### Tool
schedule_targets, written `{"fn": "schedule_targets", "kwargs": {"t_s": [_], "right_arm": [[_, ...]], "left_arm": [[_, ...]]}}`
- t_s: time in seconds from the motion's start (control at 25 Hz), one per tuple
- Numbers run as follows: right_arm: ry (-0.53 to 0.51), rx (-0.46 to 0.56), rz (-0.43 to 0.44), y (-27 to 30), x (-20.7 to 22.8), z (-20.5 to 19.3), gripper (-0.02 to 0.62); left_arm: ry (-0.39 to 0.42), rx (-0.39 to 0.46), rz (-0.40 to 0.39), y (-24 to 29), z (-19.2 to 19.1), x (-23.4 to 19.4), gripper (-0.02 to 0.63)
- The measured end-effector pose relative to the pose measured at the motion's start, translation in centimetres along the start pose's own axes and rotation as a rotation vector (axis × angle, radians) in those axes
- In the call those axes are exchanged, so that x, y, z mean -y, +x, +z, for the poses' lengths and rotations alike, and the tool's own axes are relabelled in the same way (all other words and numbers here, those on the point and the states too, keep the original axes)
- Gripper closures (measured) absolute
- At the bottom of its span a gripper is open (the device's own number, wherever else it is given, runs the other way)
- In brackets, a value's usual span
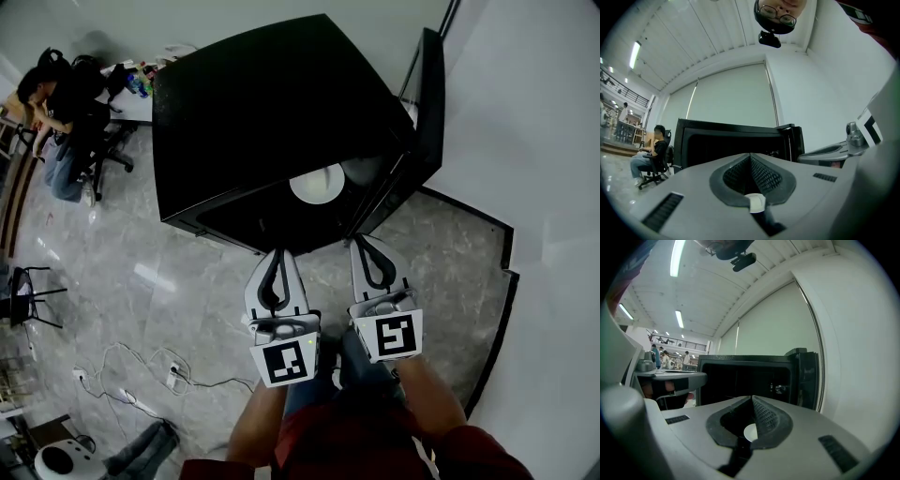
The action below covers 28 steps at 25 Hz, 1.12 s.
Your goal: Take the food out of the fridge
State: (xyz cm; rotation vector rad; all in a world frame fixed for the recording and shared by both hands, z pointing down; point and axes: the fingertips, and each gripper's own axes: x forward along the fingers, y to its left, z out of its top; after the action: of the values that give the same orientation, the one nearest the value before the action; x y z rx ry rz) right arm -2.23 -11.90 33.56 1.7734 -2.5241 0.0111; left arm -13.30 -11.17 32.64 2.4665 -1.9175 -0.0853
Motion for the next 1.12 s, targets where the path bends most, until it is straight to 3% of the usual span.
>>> {"fn": "schedule_targets", "kwargs": {"t_s": [0.28, 1.12], "right_arm": [[-0.015, -0.097, -0.008, 0.0, 0.7, -5.3, 0.572], [0.023, -0.169, -0.032, 3.5, 2.6, -17.0, 0.572]], "left_arm": [[-0.009, -0.023, -0.018, 0.7, -3.5, 0.6, 0.592], [-0.006, -0.086, -0.031, 2.5, -14.5, 0.9, 0.592]]}}
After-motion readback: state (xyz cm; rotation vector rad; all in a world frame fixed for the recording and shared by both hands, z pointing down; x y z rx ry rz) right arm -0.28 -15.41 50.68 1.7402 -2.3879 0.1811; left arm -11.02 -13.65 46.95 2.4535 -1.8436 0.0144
